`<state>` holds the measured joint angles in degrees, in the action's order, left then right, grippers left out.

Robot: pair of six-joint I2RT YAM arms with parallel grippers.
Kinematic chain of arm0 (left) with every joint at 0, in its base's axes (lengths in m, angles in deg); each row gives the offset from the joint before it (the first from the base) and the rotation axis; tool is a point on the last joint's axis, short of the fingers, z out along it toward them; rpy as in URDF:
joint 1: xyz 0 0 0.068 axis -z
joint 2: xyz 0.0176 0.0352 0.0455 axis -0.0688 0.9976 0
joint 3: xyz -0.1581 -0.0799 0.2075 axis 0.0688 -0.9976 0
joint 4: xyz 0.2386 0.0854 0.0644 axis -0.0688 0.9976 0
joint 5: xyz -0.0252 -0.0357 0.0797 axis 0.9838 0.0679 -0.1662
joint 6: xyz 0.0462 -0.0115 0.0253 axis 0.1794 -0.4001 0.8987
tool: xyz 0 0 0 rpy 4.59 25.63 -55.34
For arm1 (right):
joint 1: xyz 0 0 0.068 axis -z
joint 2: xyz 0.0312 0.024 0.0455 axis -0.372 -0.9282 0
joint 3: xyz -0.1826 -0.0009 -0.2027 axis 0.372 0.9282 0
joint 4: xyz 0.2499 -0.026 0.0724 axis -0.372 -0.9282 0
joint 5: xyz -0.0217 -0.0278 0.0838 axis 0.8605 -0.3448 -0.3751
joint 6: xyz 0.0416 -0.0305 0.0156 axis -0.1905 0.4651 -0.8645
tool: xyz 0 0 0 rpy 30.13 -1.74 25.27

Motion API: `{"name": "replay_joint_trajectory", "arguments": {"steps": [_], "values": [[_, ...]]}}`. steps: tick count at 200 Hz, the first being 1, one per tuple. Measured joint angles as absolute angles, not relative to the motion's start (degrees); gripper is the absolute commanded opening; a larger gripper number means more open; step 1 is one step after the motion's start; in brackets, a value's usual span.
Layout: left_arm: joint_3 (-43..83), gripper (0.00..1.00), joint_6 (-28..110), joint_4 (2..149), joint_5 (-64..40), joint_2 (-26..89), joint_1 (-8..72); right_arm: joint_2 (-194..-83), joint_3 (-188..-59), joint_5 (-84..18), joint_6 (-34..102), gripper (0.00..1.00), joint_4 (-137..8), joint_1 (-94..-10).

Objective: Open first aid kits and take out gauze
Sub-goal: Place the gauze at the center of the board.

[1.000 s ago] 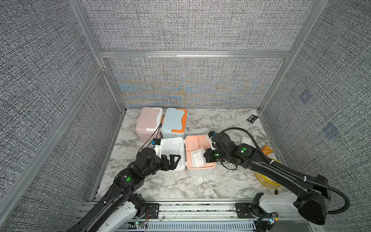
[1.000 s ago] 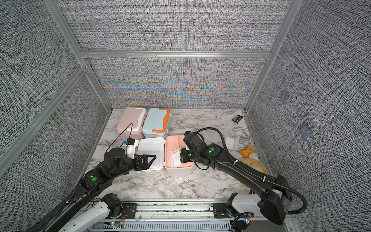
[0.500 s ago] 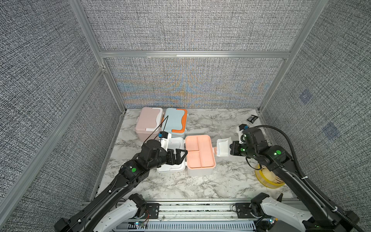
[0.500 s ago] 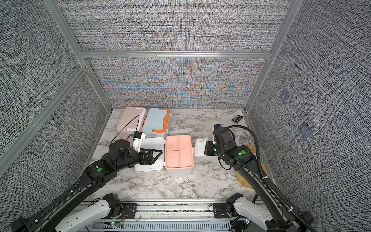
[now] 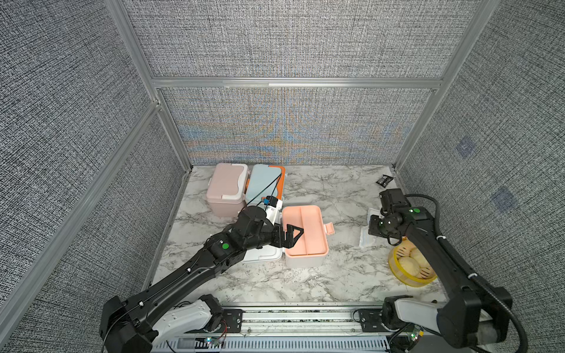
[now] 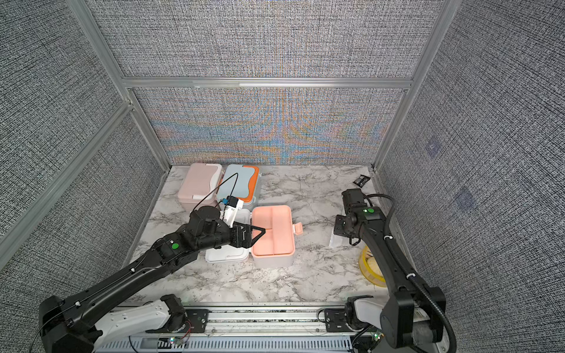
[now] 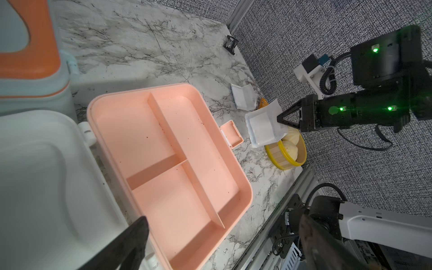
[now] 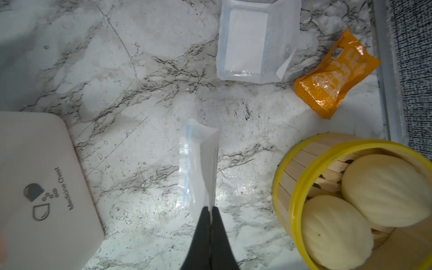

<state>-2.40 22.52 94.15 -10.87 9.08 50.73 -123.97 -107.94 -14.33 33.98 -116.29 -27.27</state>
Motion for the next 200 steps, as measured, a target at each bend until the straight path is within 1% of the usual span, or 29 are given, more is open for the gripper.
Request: {"name": "replay_joint_trajectory", "arguments": {"steps": [26, 65, 95, 156, 200], "values": [[-2.51, 1.00, 22.95, 93.60, -10.87, 9.80, 50.84, -130.47, -108.99, -12.84, 34.88, 0.00, -115.62, -24.41], [-2.55, 1.00, 23.76, 92.57, -10.85, 10.83, 50.93, -138.25, -111.04, -10.48, 35.91, 0.00, -115.24, -23.71], [-2.40, 1.00, 24.05, 92.22, -10.82, 12.21, 50.95, -143.49, -112.79, -6.41, 36.72, 0.00, -115.35, -23.60], [-1.61, 1.00, 24.44, 92.40, -10.76, 12.56, 50.95, -146.88, -113.95, -0.84, 37.65, 0.00, -116.07, -23.16], [-1.28, 1.00, 24.44, 93.07, -10.78, 12.56, 50.95, -148.80, -114.12, 0.17, 38.16, 0.00, -116.64, -22.59]]}}
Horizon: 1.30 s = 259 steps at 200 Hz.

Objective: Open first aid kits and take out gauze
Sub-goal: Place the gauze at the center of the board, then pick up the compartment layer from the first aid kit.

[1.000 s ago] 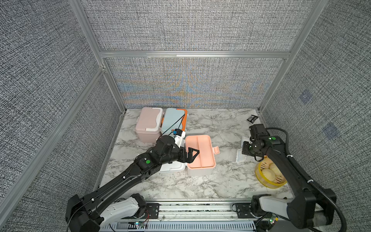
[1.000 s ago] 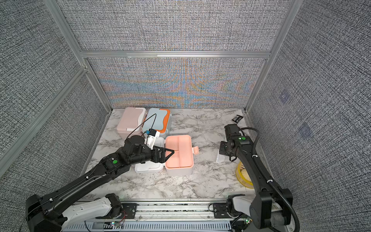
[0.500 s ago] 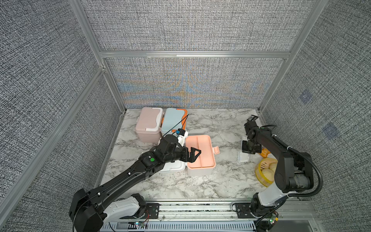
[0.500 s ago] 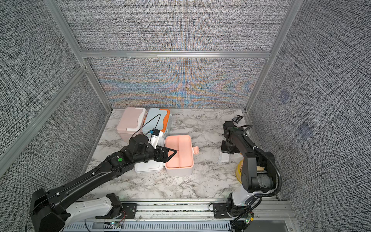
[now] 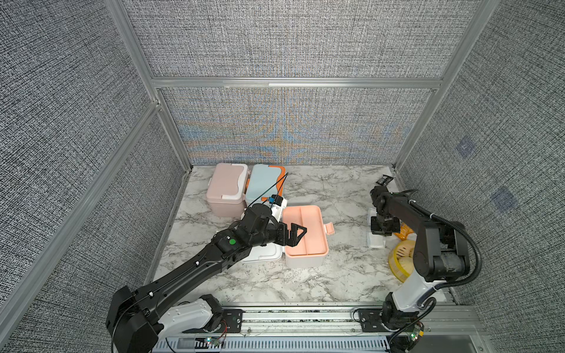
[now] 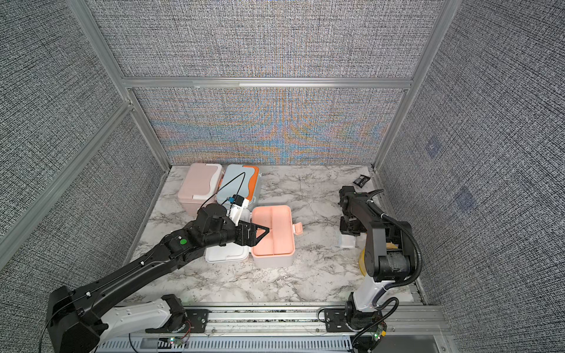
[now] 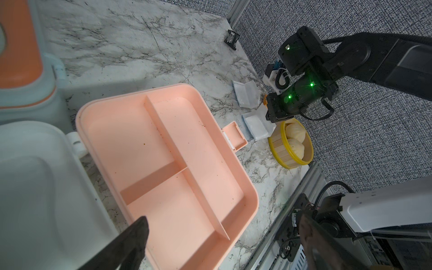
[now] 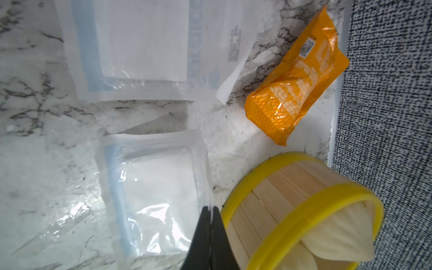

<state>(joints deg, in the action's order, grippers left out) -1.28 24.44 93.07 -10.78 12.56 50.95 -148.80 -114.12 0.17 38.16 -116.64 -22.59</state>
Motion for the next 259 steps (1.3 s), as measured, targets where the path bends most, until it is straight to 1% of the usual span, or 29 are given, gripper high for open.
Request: {"name": "replay_joint_trajectory", "arguments": {"steps": [4, 19, 39, 68, 87, 114, 133, 143, 148, 181, 204, 230, 259], "values": [[-1.24, 1.00, 24.44, 93.25, -10.78, 12.56, 50.95, -148.85, -114.10, 0.45, 38.16, 0.00, -116.66, -22.59], [-1.04, 1.00, 24.44, 93.71, -10.78, 12.56, 50.95, -149.18, -114.15, 1.24, 38.16, 0.10, -116.88, -22.57], [-0.82, 1.00, 24.44, 94.34, -10.78, 12.56, 50.95, -149.39, -114.21, 2.33, 38.11, 0.20, -117.23, -22.15], [-0.45, 0.99, 24.42, 94.89, -10.65, 11.77, 50.95, -148.04, -114.21, 3.38, 37.55, 0.44, -117.54, -21.87], [-0.34, 1.00, 24.40, 95.83, -10.52, 10.00, 50.95, -145.22, -114.21, 3.33, 37.41, 0.58, -117.56, -21.89], [-0.34, 1.00, 24.37, 97.53, -10.39, 6.41, 50.95, -137.96, -113.14, 1.04, 37.04, 0.80, -117.25, -22.05], [-0.34, 1.00, 24.07, 99.15, -11.17, 3.79, 50.95, -130.55, -111.96, -3.05, 36.87, 0.91, -116.56, -22.74], [-0.34, 1.00, 23.65, 100.42, -12.42, 2.26, 50.95, -126.12, -111.31, -5.93, 36.58, 0.94, -116.14, -23.36], [-0.39, 0.99, 23.59, 100.81, -12.75, 1.61, 50.95, -123.95, -110.93, -7.33, 36.41, 0.98, -115.77, -23.66], [-1.76, 1.00, 21.53, 102.80, -16.33, -4.47, 50.95, -112.46, -109.49, -17.17, 34.29, 0.99, -114.70, -27.27], [-2.27, 1.00, 20.29, 104.79, -19.04, -7.99, 50.95, -107.47, -109.58, -21.84, 32.17, 0.99, -114.52, -32.69], [-4.21, 1.00, 19.89, 105.73, -21.82, -11.60, 50.95, -105.53, -110.41, -22.70, 27.80, 0.99, -114.44, -40.49], [-7.40, 1.00, 19.65, 107.02, -24.57, -15.36, 50.95, -107.14, -110.61, -23.09, 22.09, 0.99, -112.93, -48.36]]}}
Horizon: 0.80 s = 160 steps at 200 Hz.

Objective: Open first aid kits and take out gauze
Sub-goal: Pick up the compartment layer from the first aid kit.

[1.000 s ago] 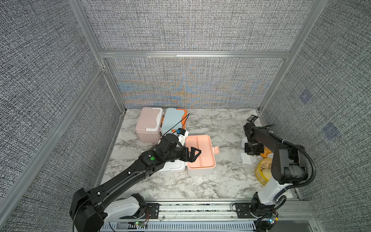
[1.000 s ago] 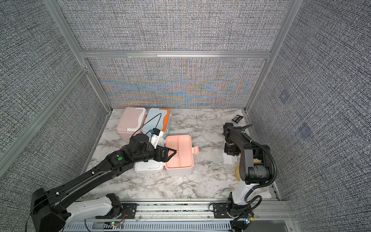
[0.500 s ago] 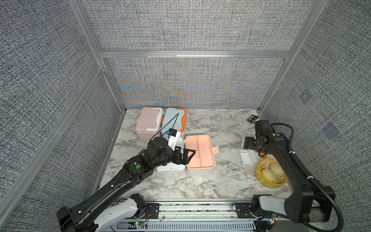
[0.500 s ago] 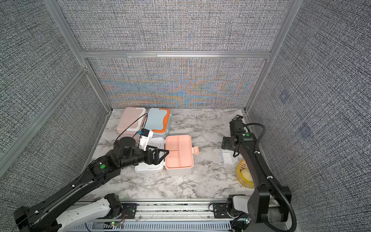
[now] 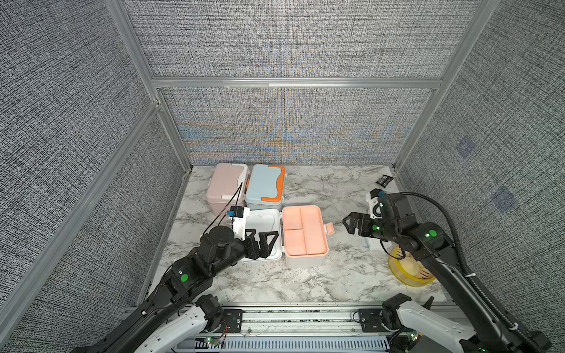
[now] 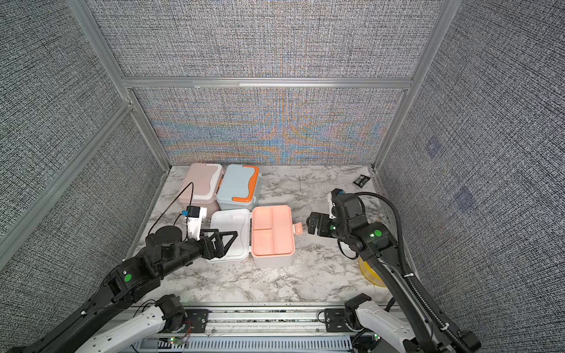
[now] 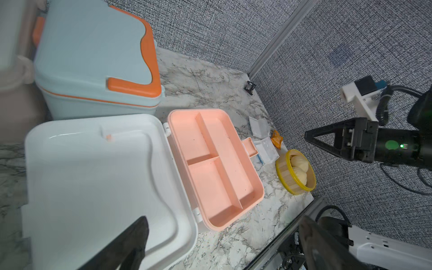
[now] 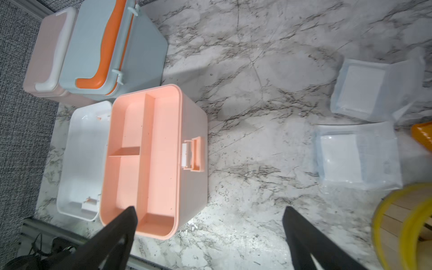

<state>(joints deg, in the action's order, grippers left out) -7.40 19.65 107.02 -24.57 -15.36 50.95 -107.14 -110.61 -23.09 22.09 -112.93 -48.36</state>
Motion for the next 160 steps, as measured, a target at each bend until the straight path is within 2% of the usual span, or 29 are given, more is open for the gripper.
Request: {"name": "replay_joint_trajectory", "arguments": {"steps": [48, 80, 113, 147, 160], "values": [[-12.76, 1.00, 20.00, 106.30, -25.84, -19.07, 50.95, -117.55, -115.79, -19.37, 17.22, 0.99, -110.87, -60.34], [-15.08, 1.00, 20.77, 104.11, -25.08, -17.76, 50.95, -127.36, -122.91, -15.86, 16.63, 0.98, -111.57, -64.99], [-17.35, 1.00, 21.21, 100.72, -22.61, -16.19, 50.95, -137.77, -130.87, -12.45, 17.26, 0.82, -112.58, -67.27], [-18.18, 1.00, 21.40, 98.58, -21.25, -14.72, 50.95, -146.44, -136.11, -11.31, 17.46, 0.54, -113.82, -68.36], [-18.31, 1.00, 21.40, 98.06, -21.12, -14.39, 50.95, -148.87, -137.60, -10.96, 17.42, 0.49, -114.30, -68.53]]}}
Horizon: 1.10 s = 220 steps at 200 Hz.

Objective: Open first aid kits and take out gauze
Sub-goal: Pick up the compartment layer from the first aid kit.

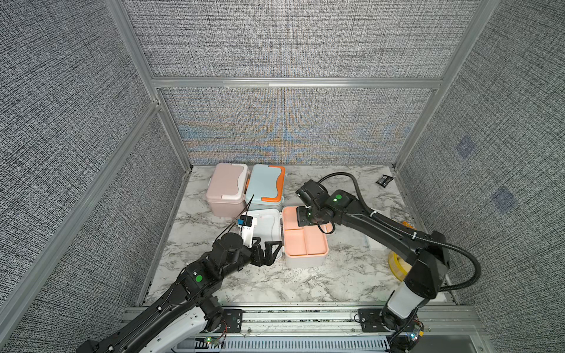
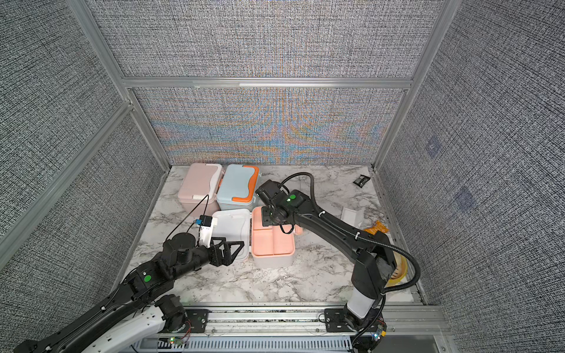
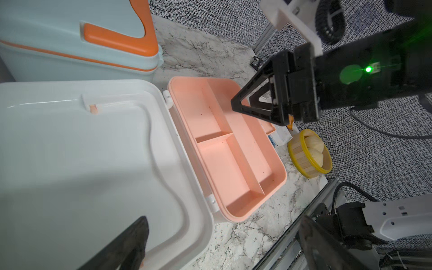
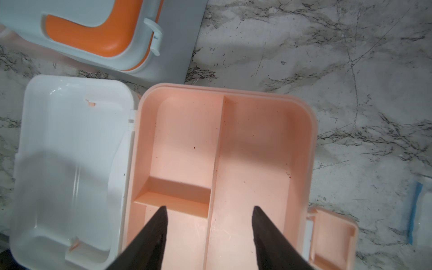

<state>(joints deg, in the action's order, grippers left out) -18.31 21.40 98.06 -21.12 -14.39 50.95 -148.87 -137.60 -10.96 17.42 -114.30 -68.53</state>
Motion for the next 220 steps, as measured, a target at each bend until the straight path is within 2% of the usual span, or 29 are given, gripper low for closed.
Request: {"name": "replay_joint_trajectory", "arguments": {"steps": [38, 90, 134, 155, 220], "values": [[-18.68, 1.00, 21.47, 96.88, -20.00, -13.34, 50.95, -154.38, -140.62, -9.58, 16.26, 0.45, -115.64, -69.02], [-18.70, 1.00, 21.66, 95.89, -19.66, -11.99, 50.95, -159.03, -141.56, -8.53, 14.14, 0.34, -117.17, -69.28], [-18.64, 1.00, 21.82, 95.43, -19.59, -11.33, 50.95, -161.33, -143.28, -5.80, 11.58, 0.13, -117.76, -70.35], [-18.33, 1.00, 21.82, 95.41, -19.59, -11.09, 50.95, -162.31, -144.70, -3.35, 9.77, 0.00, -119.77, -70.96], [-17.37, 1.00, 22.04, 95.46, -19.44, -11.31, 50.95, -163.05, -147.22, -3.29, 6.49, 0.00, -122.63, -72.49]]}}
